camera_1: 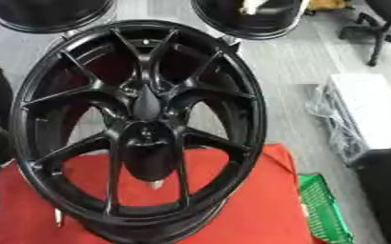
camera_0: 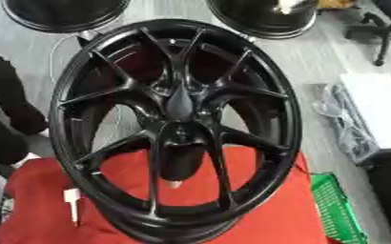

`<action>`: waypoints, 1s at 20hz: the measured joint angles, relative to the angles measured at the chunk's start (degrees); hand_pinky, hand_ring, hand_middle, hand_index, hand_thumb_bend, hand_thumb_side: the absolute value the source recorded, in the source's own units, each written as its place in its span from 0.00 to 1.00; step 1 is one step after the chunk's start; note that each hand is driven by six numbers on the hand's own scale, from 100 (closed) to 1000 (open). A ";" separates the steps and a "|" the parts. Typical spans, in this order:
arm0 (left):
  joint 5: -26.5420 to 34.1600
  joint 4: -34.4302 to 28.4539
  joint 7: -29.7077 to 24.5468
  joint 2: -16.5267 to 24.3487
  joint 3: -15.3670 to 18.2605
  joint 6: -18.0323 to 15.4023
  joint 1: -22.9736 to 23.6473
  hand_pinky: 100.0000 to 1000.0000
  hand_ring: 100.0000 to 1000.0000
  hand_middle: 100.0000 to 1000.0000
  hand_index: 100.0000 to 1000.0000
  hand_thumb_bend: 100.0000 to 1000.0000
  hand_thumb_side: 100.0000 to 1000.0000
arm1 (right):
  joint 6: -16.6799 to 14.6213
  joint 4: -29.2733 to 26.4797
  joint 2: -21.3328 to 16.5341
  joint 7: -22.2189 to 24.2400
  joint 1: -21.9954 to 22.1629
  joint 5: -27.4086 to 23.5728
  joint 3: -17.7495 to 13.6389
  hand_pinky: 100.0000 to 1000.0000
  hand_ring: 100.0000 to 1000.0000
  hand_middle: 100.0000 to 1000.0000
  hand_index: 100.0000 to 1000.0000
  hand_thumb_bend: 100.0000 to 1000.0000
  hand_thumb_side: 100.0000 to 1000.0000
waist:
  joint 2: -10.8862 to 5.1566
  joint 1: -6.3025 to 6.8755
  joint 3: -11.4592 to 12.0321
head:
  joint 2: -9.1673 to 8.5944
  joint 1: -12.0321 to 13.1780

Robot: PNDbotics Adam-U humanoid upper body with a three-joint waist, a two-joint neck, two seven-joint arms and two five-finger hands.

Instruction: Pull the pin out of the wheel hub.

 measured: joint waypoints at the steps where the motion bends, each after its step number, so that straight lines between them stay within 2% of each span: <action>1: -0.01 -0.01 0.18 0.03 0.13 -0.07 0.01 0.60 0.79 0.72 0.66 0.22 0.70 | -0.71 -0.88 -0.29 -2.13 3.79 -0.88 -2.73 0.65 0.46 0.24 0.47 0.00 0.00 | 0.02 0.17 -0.37 | 0.00 0.52; 4: -0.04 -0.06 0.65 0.45 0.65 -0.40 0.12 0.60 0.79 0.72 0.66 0.21 0.70 | -2.68 -1.99 0.18 -7.47 13.69 -0.82 -9.72 0.65 0.47 0.26 0.48 0.02 0.00 | 0.17 0.41 -1.39 | 0.00 2.01; 7: -0.05 -0.22 1.04 0.51 1.02 -0.55 0.31 0.60 0.79 0.72 0.66 0.21 0.70 | -3.24 -0.78 3.26 -10.51 20.20 3.64 -14.48 0.66 0.47 0.26 0.48 0.03 0.00 | 0.27 0.77 -1.95 | 0.00 2.84; 8: -0.05 -0.29 1.14 0.53 1.06 -0.58 0.41 0.60 0.79 0.72 0.66 0.21 0.70 | -3.08 0.47 4.49 -11.28 21.78 5.43 -15.69 0.66 0.48 0.28 0.49 0.03 0.00 | 0.29 0.84 -2.08 | 0.00 2.94; 9: -0.05 -0.33 1.22 0.53 1.07 -0.57 0.51 0.59 0.79 0.72 0.66 0.21 0.70 | -2.87 2.18 5.75 -11.92 23.23 7.32 -16.76 0.67 0.51 0.32 0.54 0.08 0.00 | 0.29 0.89 -2.17 | 0.00 3.04; 10: -0.05 -0.33 1.27 0.53 1.08 -0.59 0.54 0.59 0.79 0.72 0.66 0.21 0.70 | -2.78 3.91 6.81 -12.07 24.26 8.89 -17.50 0.69 0.53 0.37 0.57 0.04 0.00 | 0.30 0.90 -2.17 | 0.00 3.10; 11: -0.05 -0.33 1.31 0.53 1.08 -0.60 0.55 0.59 0.79 0.72 0.66 0.21 0.70 | -2.99 6.13 8.07 -11.66 25.16 10.10 -18.16 0.71 0.57 0.43 0.62 0.05 0.00 | 0.31 0.90 -2.16 | -0.06 3.19; 14: -0.05 -0.33 1.32 0.54 1.09 -0.59 0.55 0.59 0.79 0.72 0.66 0.21 0.70 | -5.28 12.59 10.72 -8.81 26.09 10.71 -19.59 0.71 0.57 0.43 0.62 0.05 0.00 | 0.32 0.94 -2.15 | -0.43 3.32; 15: -0.05 -0.33 1.32 0.55 1.09 -0.59 0.55 0.59 0.79 0.72 0.66 0.21 0.70 | -6.12 14.19 11.10 -8.03 26.09 10.71 -19.88 0.89 0.96 0.88 0.91 0.00 0.67 | 0.32 0.94 -2.14 | -0.44 3.33; 16: -0.05 -0.33 1.32 0.56 1.09 -0.59 0.55 0.59 0.79 0.72 0.66 0.21 0.70 | -6.96 15.79 11.37 -7.56 26.04 10.79 -20.24 0.90 0.97 0.90 0.93 0.00 0.90 | 0.32 0.94 -2.11 | -0.46 3.33; 17: -0.05 -0.33 1.31 0.65 1.09 -0.58 0.55 0.59 0.79 0.72 0.66 0.21 0.71 | -7.86 17.44 11.63 -7.51 25.86 11.19 -20.63 0.90 0.97 0.92 0.94 0.00 1.00 | 0.33 0.95 -2.09 | -0.48 3.31; 18: -0.05 -0.33 1.30 0.73 1.08 -0.57 0.55 0.59 0.79 0.72 0.66 0.21 0.70 | -8.77 18.85 11.86 -7.80 25.48 11.71 -20.95 0.90 0.98 0.95 0.95 0.00 1.00 | 0.33 0.98 -2.07 | -0.51 3.27; 20: -0.05 -0.33 1.25 0.75 1.07 -0.54 0.55 0.59 0.79 0.72 0.66 0.21 0.70 | -10.28 20.56 12.22 -9.38 24.45 12.26 -21.31 0.88 0.94 0.91 0.94 0.00 1.00 | 0.33 1.00 -1.97 | -0.63 3.22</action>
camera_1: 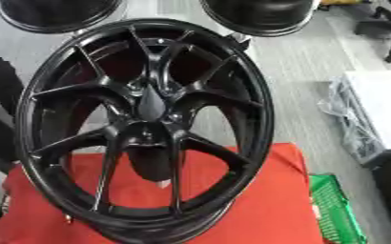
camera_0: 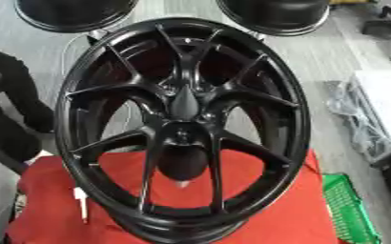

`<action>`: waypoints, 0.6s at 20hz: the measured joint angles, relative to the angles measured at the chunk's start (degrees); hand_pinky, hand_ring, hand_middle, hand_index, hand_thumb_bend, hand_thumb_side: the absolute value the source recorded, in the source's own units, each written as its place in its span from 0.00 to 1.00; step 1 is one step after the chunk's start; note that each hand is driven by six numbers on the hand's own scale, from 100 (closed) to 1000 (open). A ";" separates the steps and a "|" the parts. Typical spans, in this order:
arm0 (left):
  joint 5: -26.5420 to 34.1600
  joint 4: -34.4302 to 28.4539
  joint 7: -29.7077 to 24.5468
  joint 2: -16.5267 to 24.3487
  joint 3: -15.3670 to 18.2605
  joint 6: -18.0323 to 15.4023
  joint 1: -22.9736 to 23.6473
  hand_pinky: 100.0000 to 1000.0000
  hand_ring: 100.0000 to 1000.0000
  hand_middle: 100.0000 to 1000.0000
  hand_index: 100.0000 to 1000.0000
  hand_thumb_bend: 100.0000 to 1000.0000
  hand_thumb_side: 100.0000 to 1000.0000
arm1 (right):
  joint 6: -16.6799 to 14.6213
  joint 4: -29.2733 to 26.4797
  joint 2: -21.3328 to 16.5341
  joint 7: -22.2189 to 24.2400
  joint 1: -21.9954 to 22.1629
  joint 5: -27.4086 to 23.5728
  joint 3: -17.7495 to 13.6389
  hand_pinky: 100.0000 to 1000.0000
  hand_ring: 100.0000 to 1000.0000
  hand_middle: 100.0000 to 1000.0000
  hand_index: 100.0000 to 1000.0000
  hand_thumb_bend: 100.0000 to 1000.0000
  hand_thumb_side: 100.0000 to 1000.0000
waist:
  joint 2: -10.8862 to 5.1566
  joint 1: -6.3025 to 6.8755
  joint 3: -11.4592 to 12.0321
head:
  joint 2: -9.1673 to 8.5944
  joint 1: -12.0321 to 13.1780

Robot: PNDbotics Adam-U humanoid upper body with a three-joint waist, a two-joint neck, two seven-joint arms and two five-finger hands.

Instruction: Pull the pin out of the wheel hub.

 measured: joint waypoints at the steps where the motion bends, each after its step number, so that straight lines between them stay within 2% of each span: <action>1: 0.00 0.00 -0.03 0.00 -0.01 0.02 0.00 0.59 0.79 0.72 0.66 0.21 0.70 | -0.37 0.26 0.05 -1.23 -0.59 -0.16 -0.01 0.87 0.93 0.90 0.93 0.00 1.00 | 0.00 0.00 0.09 | -0.05 -0.05; 2: 0.00 0.00 -0.05 0.00 -0.01 0.04 0.00 0.59 0.79 0.72 0.66 0.21 0.70 | -0.48 0.30 0.05 -2.78 -1.32 -0.81 -0.02 0.86 0.92 0.89 0.93 0.00 1.00 | 0.00 0.00 0.24 | -0.09 -0.18; 6: 0.00 0.00 -0.19 0.00 -0.04 0.13 -0.03 0.59 0.79 0.72 0.66 0.22 0.70 | 0.35 -1.53 0.06 -9.67 -4.61 -5.76 0.68 0.85 0.89 0.87 0.91 0.00 0.62 | 0.00 0.01 0.73 | -0.27 -0.65; 7: 0.00 0.00 -0.23 -0.01 -0.06 0.16 -0.05 0.59 0.79 0.72 0.66 0.21 0.70 | 0.66 -2.38 0.06 -11.17 -5.51 -7.03 1.17 0.84 0.88 0.86 0.90 0.00 0.58 | 0.00 -0.01 0.90 | -0.29 -0.74; 12: 0.04 0.00 -0.49 -0.03 -0.37 0.36 -0.08 0.59 0.79 0.72 0.66 0.21 0.70 | 1.83 -6.37 0.06 -15.58 -9.62 -11.69 4.22 0.80 0.78 0.75 0.83 0.00 0.54 | 0.00 -0.01 1.30 | -0.30 -1.10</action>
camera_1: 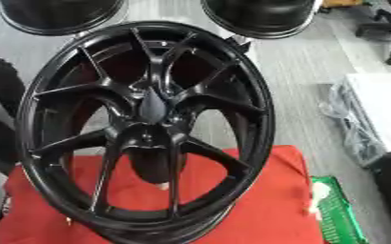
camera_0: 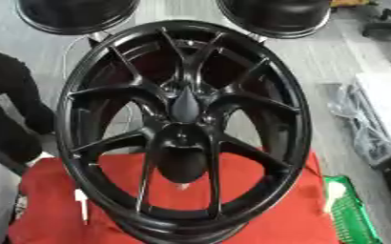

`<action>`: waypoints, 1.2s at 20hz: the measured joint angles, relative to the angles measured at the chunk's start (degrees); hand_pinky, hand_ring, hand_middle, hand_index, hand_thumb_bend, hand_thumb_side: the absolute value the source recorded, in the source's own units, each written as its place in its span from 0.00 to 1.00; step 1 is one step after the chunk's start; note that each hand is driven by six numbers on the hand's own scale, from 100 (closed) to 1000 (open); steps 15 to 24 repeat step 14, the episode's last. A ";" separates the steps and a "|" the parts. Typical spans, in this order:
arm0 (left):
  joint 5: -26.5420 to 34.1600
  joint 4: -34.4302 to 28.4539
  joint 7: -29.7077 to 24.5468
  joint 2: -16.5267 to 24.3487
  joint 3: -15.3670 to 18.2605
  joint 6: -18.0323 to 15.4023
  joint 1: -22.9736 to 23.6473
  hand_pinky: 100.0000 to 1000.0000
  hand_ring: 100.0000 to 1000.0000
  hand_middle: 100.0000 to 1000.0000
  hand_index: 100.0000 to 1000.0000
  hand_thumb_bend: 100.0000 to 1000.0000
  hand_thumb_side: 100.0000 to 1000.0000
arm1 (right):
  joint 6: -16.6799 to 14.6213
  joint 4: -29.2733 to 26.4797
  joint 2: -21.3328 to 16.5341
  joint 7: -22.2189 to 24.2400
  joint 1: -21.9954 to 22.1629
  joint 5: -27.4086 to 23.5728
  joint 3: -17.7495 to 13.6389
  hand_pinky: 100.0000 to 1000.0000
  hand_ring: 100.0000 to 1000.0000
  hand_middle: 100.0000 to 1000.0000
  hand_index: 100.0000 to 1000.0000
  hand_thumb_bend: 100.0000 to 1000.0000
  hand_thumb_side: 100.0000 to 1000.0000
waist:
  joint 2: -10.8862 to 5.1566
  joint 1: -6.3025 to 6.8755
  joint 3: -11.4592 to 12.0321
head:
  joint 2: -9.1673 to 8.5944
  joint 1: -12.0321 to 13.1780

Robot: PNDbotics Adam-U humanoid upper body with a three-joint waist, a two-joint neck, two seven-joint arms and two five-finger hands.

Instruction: Pull the pin out of the wheel hub.

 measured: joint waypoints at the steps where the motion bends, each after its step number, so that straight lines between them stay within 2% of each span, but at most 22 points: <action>1: 0.01 0.00 -0.04 -0.01 -0.04 0.01 0.00 0.59 0.79 0.72 0.66 0.21 0.70 | -0.08 -0.99 0.01 -0.31 -1.04 -1.09 0.69 0.80 0.77 0.74 0.82 0.00 0.54 | 0.00 0.01 0.13 | 0.00 -0.11; 5: 0.02 0.00 -0.28 -0.11 -0.11 0.02 -0.34 0.59 0.79 0.72 0.66 0.22 0.70 | -1.27 -5.28 0.82 0.07 -5.86 -5.18 3.81 0.80 0.77 0.74 0.82 0.00 0.50 | 0.00 0.05 0.69 | 0.00 -0.66; 7: 0.02 0.00 -0.43 -0.28 -0.36 0.05 -0.39 0.59 0.79 0.72 0.66 0.22 0.70 | -1.88 -6.91 1.95 1.30 -8.67 -6.77 5.32 0.81 0.77 0.74 0.82 0.00 0.51 | -0.01 0.11 0.88 | 0.01 -0.91; 10: 0.03 -0.01 -0.52 -0.33 -0.42 0.08 -0.49 0.59 0.79 0.72 0.66 0.22 0.70 | -2.28 -8.31 4.59 3.52 -13.04 -8.69 7.12 0.80 0.75 0.72 0.80 0.00 0.44 | -0.01 0.30 1.32 | 0.01 -1.11; 14: 0.03 -0.01 -0.64 -0.79 -0.54 0.19 -0.59 0.59 0.79 0.72 0.66 0.21 0.70 | -1.74 -8.79 9.20 5.20 -17.66 -9.40 8.36 0.80 0.74 0.71 0.80 0.00 0.47 | -0.01 0.53 1.49 | 0.00 -1.21; 24: 0.03 -0.01 -0.64 -0.79 -0.54 0.19 -0.59 0.59 0.79 0.72 0.66 0.21 0.70 | -1.74 -8.79 9.20 5.20 -17.66 -9.40 8.36 0.80 0.74 0.71 0.80 0.00 0.47 | -0.01 0.53 1.49 | 0.00 -1.21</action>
